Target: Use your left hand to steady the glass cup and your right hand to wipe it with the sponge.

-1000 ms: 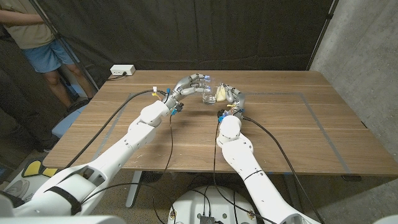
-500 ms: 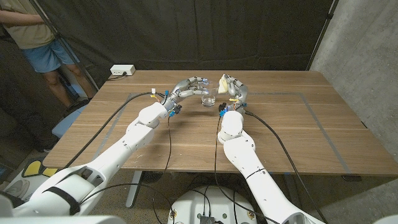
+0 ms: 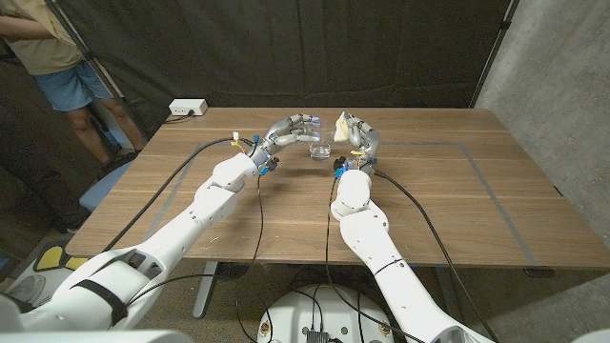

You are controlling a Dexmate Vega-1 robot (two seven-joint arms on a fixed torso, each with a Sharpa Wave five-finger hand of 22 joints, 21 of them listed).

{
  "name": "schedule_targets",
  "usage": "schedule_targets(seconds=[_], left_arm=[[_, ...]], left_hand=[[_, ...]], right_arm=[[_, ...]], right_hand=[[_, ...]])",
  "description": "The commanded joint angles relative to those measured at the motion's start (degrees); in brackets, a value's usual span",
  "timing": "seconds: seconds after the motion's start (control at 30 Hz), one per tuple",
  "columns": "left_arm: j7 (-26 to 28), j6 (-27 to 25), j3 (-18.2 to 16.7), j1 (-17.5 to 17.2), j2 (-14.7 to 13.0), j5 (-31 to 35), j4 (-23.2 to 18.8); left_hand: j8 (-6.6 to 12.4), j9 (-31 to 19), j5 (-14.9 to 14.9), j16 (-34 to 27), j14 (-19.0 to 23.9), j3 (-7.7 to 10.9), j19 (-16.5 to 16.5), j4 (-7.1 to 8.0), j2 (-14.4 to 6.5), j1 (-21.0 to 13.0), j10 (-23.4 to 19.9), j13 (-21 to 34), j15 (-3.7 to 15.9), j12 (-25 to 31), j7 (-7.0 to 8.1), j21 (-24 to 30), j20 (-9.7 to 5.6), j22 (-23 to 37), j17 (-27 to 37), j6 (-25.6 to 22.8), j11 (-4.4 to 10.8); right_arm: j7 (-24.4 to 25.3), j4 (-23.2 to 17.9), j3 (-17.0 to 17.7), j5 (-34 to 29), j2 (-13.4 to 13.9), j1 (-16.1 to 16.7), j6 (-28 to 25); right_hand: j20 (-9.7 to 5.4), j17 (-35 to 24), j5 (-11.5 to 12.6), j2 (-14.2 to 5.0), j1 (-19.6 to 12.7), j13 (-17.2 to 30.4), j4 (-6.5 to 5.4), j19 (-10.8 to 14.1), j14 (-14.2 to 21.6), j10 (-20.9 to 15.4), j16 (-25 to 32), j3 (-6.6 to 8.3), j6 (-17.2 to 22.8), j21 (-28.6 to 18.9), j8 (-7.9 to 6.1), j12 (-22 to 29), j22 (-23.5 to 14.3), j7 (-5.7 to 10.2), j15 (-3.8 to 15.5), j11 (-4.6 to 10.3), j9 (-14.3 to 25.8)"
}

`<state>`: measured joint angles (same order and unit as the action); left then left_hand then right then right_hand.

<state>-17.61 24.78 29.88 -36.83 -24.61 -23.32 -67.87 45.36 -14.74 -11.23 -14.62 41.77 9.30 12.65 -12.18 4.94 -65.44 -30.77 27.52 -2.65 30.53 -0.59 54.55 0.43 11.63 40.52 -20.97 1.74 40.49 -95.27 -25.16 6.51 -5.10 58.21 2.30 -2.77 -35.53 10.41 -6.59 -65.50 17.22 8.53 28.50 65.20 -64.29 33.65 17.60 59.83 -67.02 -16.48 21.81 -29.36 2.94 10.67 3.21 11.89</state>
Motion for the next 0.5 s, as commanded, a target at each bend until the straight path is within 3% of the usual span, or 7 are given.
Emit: schedule_targets(seconds=[0.03,0.5], left_arm=[[-1.96,1.17,-0.43,0.9,0.37,-1.22,1.26],[-3.8,3.64,-0.24,3.74,3.57,-1.92,7.28]], left_hand=[[4.53,-0.09,-0.34,0.17,7.49,5.27,-0.4,4.7,-12.21,-9.68,-7.18,1.19,15.51,0.39,3.44,0.63,-0.05,0.16,0.21,-3.9,6.71],[4.7,-0.03,-0.34,0.54,7.56,5.47,-0.61,4.75,-12.17,-9.48,-7.11,1.32,15.53,0.15,3.45,1.02,-0.02,0.07,0.41,-3.82,6.66]], right_arm=[[1.6,1.53,0.48,0.89,-1.61,-0.37,-0.3],[2.74,1.8,1.72,1.08,-2.56,0.41,-1.01]], right_hand=[[-7.57,-0.16,0.23,-1.49,-2.14,0.33,-0.14,-0.22,1.64,-0.58,-0.18,-0.11,0.5,-0.53,-0.22,-0.21,-0.06,0.11,2.78,-0.19,0.08],[-7.6,-0.63,0.24,-1.45,-2.16,0.62,-0.21,-0.59,1.64,-0.66,-0.3,-0.27,0.71,-1.53,-0.09,-0.36,0.03,-0.04,2.75,-0.2,0.15]])
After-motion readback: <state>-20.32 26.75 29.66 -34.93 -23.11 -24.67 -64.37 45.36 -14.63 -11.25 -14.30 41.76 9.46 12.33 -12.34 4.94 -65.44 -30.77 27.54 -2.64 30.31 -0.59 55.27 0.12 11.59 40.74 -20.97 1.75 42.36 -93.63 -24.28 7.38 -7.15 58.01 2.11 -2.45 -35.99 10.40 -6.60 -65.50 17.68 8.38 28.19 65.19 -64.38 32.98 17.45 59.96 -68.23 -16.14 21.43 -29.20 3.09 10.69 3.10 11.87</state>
